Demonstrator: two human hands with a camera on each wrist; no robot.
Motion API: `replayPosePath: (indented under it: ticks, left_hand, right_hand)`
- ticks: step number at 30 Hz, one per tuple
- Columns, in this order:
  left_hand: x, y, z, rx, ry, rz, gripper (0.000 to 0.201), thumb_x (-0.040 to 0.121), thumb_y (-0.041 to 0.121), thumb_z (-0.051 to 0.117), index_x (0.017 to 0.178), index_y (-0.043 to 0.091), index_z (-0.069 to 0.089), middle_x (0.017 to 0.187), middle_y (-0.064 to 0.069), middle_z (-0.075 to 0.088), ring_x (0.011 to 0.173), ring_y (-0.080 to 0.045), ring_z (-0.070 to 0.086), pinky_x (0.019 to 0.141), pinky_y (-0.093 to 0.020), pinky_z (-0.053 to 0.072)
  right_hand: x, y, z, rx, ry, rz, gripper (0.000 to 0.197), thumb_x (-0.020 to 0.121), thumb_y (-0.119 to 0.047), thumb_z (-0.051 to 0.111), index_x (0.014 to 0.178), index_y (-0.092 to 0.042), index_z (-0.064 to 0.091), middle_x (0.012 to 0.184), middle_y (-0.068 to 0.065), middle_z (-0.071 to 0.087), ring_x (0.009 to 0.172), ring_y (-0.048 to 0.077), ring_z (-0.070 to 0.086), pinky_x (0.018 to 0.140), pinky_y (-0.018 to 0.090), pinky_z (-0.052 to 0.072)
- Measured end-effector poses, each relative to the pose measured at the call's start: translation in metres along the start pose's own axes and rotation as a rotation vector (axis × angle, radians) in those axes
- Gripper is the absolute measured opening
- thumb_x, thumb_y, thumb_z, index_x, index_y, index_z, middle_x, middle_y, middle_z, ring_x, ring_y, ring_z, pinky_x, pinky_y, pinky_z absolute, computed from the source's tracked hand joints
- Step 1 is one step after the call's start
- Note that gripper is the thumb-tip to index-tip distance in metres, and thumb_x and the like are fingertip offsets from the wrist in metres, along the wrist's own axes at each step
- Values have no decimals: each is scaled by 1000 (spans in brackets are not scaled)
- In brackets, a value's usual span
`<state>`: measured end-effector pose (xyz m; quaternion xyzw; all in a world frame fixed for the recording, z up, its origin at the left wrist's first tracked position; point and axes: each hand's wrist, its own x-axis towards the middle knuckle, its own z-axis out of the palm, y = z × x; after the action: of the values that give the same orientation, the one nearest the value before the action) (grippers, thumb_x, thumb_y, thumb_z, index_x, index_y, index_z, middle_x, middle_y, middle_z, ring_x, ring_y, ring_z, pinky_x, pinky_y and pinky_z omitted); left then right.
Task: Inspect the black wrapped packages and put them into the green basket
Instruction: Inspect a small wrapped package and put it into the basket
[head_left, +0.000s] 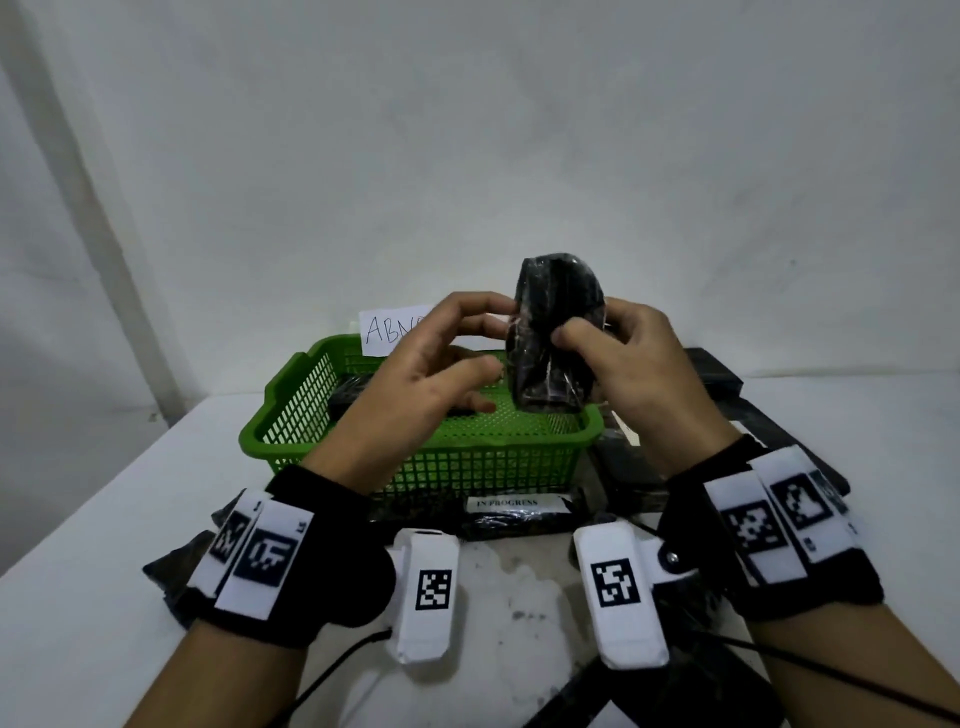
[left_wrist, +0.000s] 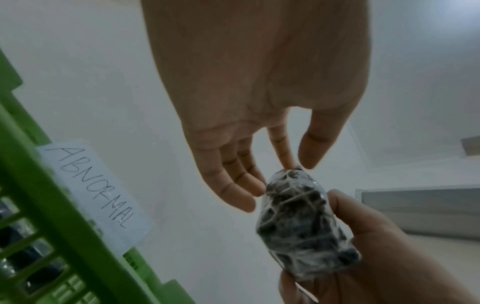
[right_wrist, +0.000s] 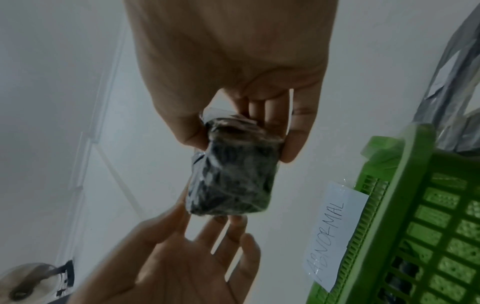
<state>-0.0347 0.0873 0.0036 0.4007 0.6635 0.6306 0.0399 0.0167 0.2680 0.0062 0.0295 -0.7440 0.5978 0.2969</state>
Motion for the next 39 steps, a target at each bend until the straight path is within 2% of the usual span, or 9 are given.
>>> replayPosePath:
  ticks: [3,6,12,18,24,28,31,36,39]
  left_hand:
    - [2,-3,1,-52,72,-75,33,99,13,54,131,23,55,123,-17,61,97,-15,67,74,-27,57]
    - [3,-6,3,-92,94,-119,34,95,12,60,129,15,57,125,-28,58,103,-23,70,77,-32,61]
    - [3,-6,0,-17,181,-94,39,88,12,71,124,16,58,101,-14,57,100,-42,67,83,-57,58]
    - [2,-1,0,31,67,16,37,92,8,58,126,22,63,102,-1,59,88,-12,62,74,-28,58]
    - [4,-6,1,-66,116,-48,48,92,6,65,135,22,52,116,-10,61,95,-21,70,79,-33,60]
    - [2,-6,1,-63,123,-2,52,83,6,73,130,19,54,104,-9,59,81,-20,67,71,-29,57]
    - [3,-7,3,-65,132,22,53,81,1,75,127,21,59,99,-7,54,74,-16,56,65,-24,55]
    - [5,-14,4,-23,83,64,58,78,-2,77,126,25,60,95,-1,57,80,-12,57,73,-28,53]
    - [3,-13,9,-74,40,65,59,79,2,75,130,21,54,93,0,61,81,-13,59,71,-27,53]
  right_hand:
    - [-2,-6,-2,110,-101,81,19,93,-10,66,111,-7,68,85,2,76,77,13,75,59,26,56]
    - [-1,1,-2,52,-114,148,35,92,-21,70,124,-17,55,102,0,75,88,15,75,62,28,57]
    - [-1,4,2,23,-160,136,29,95,-36,64,120,-20,60,94,-8,75,78,8,75,66,33,59]
    - [3,8,-1,-6,-59,26,21,79,-16,75,99,-18,68,81,-8,71,78,10,71,67,28,54]
    - [1,0,-10,185,-129,128,33,89,-8,72,120,-11,62,96,2,77,87,17,75,70,36,63]
    - [1,3,-6,-60,-35,85,31,92,-24,72,118,-17,57,107,-2,72,90,16,74,63,31,60]
    - [1,1,-3,-17,-54,100,22,98,-29,63,116,-17,62,113,1,71,89,18,74,71,34,63]
    - [1,5,-4,104,-63,164,44,90,-20,72,130,-24,54,119,0,68,103,19,71,93,49,58]
    - [0,7,-4,96,-51,136,49,86,-14,72,128,-28,52,119,1,66,109,22,69,89,49,59]
